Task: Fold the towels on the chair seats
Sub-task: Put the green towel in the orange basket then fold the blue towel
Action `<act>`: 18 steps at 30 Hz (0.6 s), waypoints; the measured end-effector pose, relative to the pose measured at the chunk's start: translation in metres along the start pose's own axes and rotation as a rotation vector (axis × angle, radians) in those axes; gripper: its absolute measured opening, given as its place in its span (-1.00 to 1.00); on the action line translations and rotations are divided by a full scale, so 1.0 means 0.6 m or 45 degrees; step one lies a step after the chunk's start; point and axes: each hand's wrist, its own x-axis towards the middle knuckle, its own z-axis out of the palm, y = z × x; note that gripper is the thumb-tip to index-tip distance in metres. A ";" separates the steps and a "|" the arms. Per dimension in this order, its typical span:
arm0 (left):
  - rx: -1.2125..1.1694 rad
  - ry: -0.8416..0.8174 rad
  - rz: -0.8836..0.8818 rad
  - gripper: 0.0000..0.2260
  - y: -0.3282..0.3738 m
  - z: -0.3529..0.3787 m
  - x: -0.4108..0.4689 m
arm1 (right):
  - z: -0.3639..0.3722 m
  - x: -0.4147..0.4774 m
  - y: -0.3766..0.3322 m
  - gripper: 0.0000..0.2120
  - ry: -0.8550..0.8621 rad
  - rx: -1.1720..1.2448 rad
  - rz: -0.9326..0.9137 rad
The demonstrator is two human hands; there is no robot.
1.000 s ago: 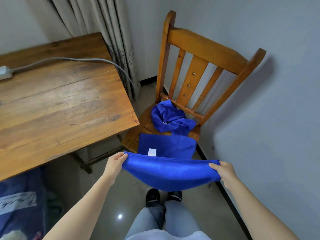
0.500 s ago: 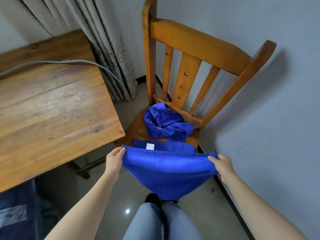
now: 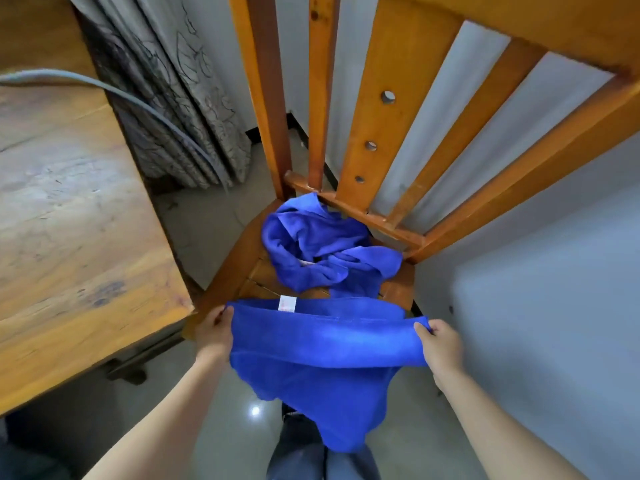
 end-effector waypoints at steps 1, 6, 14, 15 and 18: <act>0.029 0.004 0.028 -0.69 -0.005 0.006 0.010 | 0.009 0.011 0.003 -0.82 0.001 0.006 -0.003; 0.266 0.014 0.131 -0.65 -0.008 0.036 0.051 | 0.061 0.053 0.022 -0.67 -0.027 0.135 0.068; 0.589 -0.139 0.147 -0.67 -0.041 0.064 0.113 | 0.095 0.072 0.019 -0.84 0.043 0.071 0.079; 0.626 -0.152 0.159 -0.68 -0.044 0.064 0.118 | 0.098 0.072 0.016 -0.86 0.048 0.048 0.070; 0.680 -0.180 0.195 -0.71 -0.047 0.066 0.125 | 0.100 0.072 0.010 -0.85 0.066 -0.010 -0.001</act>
